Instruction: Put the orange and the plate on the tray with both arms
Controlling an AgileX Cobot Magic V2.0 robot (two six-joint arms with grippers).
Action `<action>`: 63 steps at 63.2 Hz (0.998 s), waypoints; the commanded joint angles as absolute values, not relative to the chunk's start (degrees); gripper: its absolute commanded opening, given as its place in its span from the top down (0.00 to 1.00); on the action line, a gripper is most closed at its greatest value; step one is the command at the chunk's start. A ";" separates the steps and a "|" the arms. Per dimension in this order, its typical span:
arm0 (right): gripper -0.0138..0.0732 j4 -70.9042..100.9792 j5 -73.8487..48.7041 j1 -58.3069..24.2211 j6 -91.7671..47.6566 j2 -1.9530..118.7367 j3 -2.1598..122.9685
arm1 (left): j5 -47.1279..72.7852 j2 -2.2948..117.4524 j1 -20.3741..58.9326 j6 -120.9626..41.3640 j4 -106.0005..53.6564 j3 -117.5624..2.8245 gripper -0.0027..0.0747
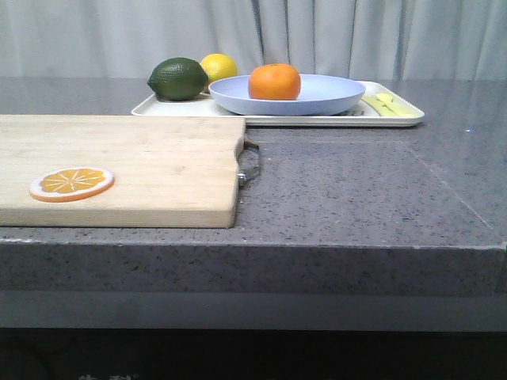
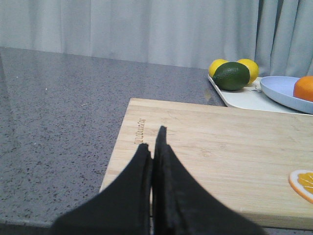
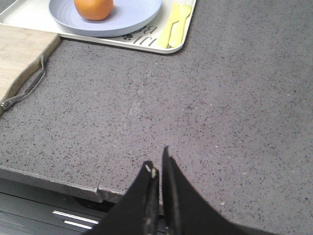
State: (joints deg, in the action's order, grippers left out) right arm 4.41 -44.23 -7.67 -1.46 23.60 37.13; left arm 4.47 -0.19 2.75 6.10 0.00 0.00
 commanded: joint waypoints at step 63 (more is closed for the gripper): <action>0.79 5.52 1.15 -1.30 -1.98 -1.83 -1.31 | -0.69 -1.42 2.61 6.75 0.00 0.37 0.99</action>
State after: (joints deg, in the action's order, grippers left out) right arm 5.26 -4.59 -1.74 -1.55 -0.43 -1.52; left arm 4.47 -0.19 2.75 6.10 0.00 0.00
